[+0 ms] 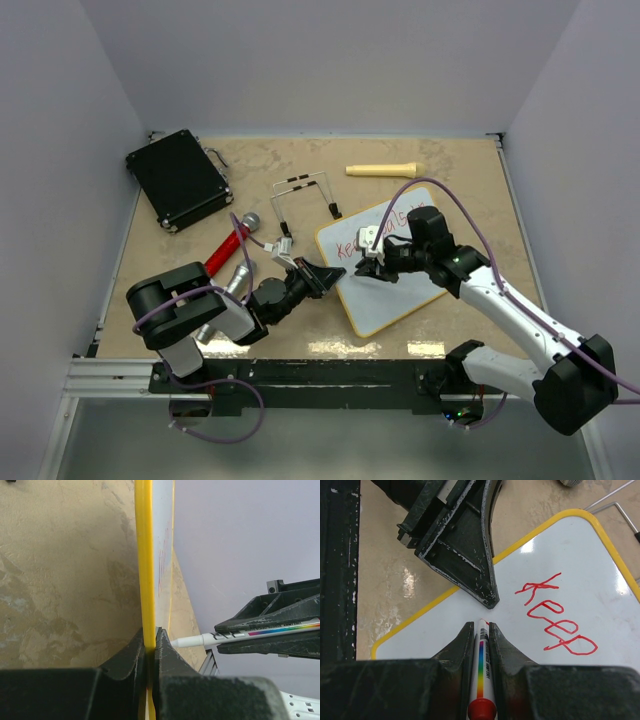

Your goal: Write a sentence on the whiteboard

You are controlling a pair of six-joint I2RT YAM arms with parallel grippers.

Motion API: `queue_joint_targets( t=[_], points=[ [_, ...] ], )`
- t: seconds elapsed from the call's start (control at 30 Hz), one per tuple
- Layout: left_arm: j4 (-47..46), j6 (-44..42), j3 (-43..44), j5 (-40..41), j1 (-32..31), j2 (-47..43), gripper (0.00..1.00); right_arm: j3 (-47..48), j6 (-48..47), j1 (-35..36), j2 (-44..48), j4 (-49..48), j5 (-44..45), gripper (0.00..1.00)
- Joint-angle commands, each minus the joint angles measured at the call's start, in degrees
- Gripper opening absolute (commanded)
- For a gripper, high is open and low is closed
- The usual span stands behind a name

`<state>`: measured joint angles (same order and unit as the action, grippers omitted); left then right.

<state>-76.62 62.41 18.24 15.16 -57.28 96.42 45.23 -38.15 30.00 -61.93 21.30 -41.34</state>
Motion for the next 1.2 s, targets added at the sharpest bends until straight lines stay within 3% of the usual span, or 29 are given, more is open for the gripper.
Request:
queue_joint_targets(
  t=[0.0,0.7,1.17],
  points=[
    [-14.4,-5.9,0.2,1.0,0.1,0.7,0.0,0.2,-0.9,0.5,-0.5,-0.3,-2.2,0.0],
    [-13.5,-6.6,-0.4,1.5,0.7,-1.0,0.0,0.9,-1.0,0.6,1.2,3.7,6.3,0.0],
    [-13.9,-6.7,-0.5,1.0,0.8,-0.4,0.0,3.1,-7.6,0.6,-1.6,10.6,-2.0,0.0]
  ],
)
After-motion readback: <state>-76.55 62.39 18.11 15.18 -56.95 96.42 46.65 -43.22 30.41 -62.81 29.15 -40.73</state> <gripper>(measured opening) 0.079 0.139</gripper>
